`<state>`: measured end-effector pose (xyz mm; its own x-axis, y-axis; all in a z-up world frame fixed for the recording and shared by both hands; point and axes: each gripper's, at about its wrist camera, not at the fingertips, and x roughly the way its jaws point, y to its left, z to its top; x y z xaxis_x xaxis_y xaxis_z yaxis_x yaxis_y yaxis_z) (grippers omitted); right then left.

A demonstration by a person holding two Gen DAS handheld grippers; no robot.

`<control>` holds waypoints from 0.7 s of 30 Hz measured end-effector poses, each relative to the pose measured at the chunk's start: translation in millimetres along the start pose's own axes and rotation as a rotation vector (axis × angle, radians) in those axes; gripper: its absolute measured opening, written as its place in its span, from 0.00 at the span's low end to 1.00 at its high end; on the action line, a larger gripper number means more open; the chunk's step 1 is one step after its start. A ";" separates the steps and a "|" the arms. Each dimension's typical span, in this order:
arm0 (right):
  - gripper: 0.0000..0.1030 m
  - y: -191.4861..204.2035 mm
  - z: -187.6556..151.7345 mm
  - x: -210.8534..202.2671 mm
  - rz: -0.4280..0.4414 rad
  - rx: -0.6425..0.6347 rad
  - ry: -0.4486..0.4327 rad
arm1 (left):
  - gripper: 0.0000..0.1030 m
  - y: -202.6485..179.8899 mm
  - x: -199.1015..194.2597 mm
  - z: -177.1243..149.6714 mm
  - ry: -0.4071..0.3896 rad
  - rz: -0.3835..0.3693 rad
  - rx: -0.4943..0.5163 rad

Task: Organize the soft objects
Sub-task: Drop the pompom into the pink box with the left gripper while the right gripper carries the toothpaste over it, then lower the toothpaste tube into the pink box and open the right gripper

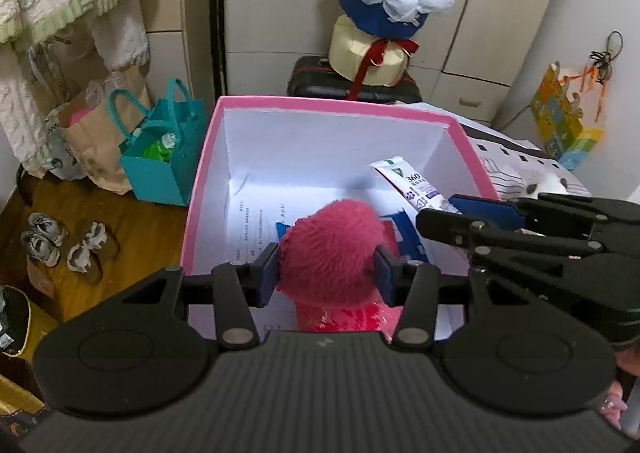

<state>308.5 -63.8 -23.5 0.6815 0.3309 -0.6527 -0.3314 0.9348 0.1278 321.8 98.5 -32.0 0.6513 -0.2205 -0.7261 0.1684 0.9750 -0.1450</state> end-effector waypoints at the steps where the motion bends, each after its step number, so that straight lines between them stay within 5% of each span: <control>1: 0.29 -1.5 0.2 3.0 0.003 0.003 0.007 | 0.48 -0.5 -0.4 -1.0 -0.015 0.011 0.003; 5: 0.30 -6.7 -2.4 4.6 0.042 0.019 0.011 | 0.57 -1.1 -3.7 -3.1 -0.024 0.018 0.002; 8: 0.42 -6.6 -5.1 -7.9 0.033 0.013 -0.008 | 0.68 -3.4 -13.1 -7.3 -0.043 0.019 0.027; 21: 0.67 3.0 -26.2 -98.7 0.052 -0.078 0.002 | 0.86 -18.2 -97.1 -32.7 -0.130 0.011 0.162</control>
<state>223.2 -97.0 21.8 0.6607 0.3779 -0.6486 -0.4162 0.9035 0.1024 231.3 103.1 19.2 0.7418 -0.2217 -0.6329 0.2709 0.9624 -0.0197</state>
